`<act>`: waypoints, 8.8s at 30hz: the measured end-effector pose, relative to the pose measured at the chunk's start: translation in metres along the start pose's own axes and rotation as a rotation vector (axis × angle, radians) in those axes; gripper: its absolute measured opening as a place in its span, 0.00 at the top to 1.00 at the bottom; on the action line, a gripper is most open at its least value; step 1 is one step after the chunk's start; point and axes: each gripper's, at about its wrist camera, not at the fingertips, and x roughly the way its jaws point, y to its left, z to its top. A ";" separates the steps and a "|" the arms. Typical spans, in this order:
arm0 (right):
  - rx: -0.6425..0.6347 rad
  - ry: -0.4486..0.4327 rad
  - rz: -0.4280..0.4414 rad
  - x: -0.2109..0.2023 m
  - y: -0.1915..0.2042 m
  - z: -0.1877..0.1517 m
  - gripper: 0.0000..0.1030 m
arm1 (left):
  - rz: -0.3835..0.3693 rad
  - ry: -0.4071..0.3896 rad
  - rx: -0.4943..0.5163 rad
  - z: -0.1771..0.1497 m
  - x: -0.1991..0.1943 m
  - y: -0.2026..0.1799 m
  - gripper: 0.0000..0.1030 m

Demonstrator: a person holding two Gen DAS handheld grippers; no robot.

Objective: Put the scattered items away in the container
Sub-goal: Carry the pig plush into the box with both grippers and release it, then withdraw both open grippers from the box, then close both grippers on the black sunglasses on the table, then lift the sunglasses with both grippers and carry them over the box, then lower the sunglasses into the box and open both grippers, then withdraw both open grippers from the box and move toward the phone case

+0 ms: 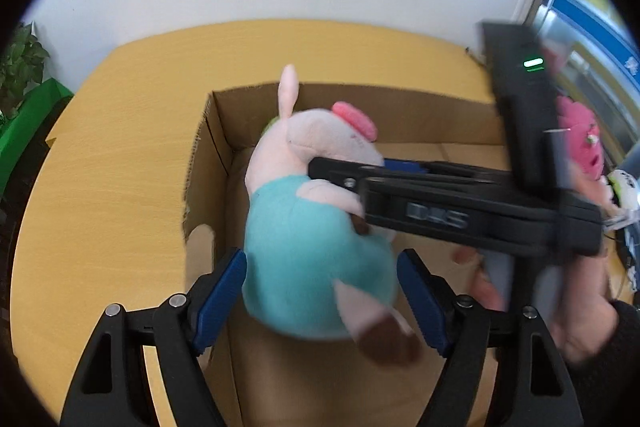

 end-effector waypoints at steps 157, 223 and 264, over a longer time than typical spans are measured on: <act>-0.384 -0.281 -0.388 -0.306 0.101 -0.094 0.32 | -0.435 -0.245 0.151 0.022 -0.123 -0.083 0.69; -0.008 -0.014 -0.548 -0.156 -0.088 -0.034 0.03 | -0.161 0.031 -0.025 0.111 0.091 -0.063 0.56; -0.153 -0.229 -0.657 -0.306 0.052 -0.200 0.01 | 0.075 -0.344 0.040 -0.103 -0.094 -0.109 0.20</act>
